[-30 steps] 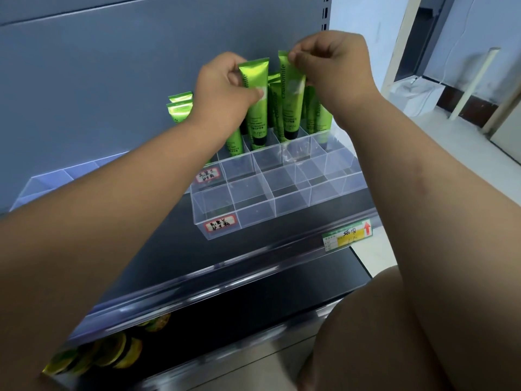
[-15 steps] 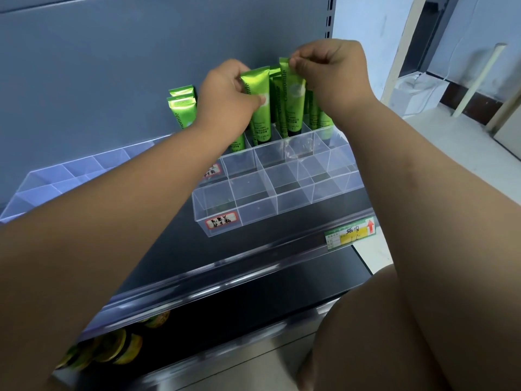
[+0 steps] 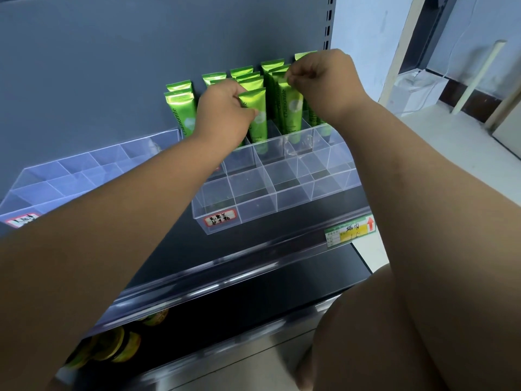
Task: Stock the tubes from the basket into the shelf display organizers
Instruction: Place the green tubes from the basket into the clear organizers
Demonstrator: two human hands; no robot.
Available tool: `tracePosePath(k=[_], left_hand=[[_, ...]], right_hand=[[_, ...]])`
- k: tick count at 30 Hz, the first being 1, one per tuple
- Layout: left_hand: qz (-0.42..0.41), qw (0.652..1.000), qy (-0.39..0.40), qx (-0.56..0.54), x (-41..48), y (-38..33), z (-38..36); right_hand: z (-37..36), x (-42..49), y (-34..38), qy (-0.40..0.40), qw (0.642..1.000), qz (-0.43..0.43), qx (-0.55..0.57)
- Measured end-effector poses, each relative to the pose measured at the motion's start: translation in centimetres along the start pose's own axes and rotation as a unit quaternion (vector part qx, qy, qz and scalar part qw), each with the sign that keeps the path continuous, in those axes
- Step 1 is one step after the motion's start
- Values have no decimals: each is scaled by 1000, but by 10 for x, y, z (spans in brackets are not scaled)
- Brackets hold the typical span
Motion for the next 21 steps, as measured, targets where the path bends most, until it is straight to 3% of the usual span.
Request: tracePosePath(k=[21], left_hand=[[62,997,-13,-49,3,18,-2]], right_hand=[[-3,7,7,-8,996,-10,-83]])
Point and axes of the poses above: each hand's wrist, its own x-axis towards the middle knuckle, its own z-axis out of the back of the hand, y = z × x, the point moved 9 cm from there along x, towards the middle knuckle, and after that the axes turned 6 degrees about -x, right-handed, at the moved point
